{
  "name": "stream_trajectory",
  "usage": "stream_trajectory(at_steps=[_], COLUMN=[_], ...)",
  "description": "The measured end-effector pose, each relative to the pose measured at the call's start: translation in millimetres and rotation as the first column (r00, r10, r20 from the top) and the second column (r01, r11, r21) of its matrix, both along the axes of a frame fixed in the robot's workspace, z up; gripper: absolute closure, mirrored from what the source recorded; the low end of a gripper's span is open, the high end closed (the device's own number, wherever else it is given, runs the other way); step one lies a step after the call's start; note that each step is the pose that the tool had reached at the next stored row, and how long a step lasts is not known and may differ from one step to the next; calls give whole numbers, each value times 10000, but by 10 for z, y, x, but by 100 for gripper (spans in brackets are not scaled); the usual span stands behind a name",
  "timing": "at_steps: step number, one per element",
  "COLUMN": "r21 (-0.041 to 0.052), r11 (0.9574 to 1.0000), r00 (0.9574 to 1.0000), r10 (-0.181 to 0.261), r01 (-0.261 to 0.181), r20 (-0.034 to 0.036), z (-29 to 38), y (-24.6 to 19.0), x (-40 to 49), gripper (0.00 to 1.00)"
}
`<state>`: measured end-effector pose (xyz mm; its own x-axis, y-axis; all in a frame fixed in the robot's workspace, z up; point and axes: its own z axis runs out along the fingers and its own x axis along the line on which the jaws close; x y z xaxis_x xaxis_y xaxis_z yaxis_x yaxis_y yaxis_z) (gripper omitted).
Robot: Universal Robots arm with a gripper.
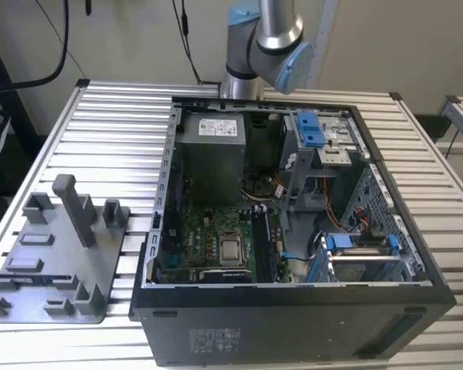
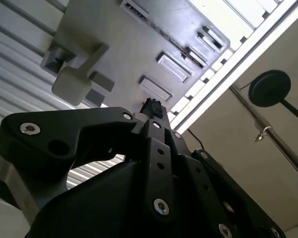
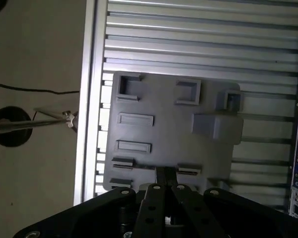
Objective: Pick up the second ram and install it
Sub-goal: 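Pick up the second ram and move it above second insertion slot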
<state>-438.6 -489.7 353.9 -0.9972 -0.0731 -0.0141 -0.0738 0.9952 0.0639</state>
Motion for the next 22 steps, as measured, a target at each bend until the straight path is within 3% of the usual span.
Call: stream_trajectory(at_steps=[5, 8, 11, 14, 17, 22], r21=[1, 0, 0, 0, 0, -2], r11=[9960, 9894, 9802, 9682, 9530, 9213], r00=[9960, 9894, 9802, 9682, 9530, 9213], r10=[898, 1449, 1981, 2502, 3030, 3888], r01=[-898, -1449, -1981, -2502, -3030, -3888], r20=[1, 0, 0, 0, 3, 5], z=[-1, 0, -1, -1, -5, -14], y=[0, 0, 0, 0, 0, 0], x=[0, 0, 1, 0, 0, 0], gripper=[89, 89, 89, 89, 89, 89])
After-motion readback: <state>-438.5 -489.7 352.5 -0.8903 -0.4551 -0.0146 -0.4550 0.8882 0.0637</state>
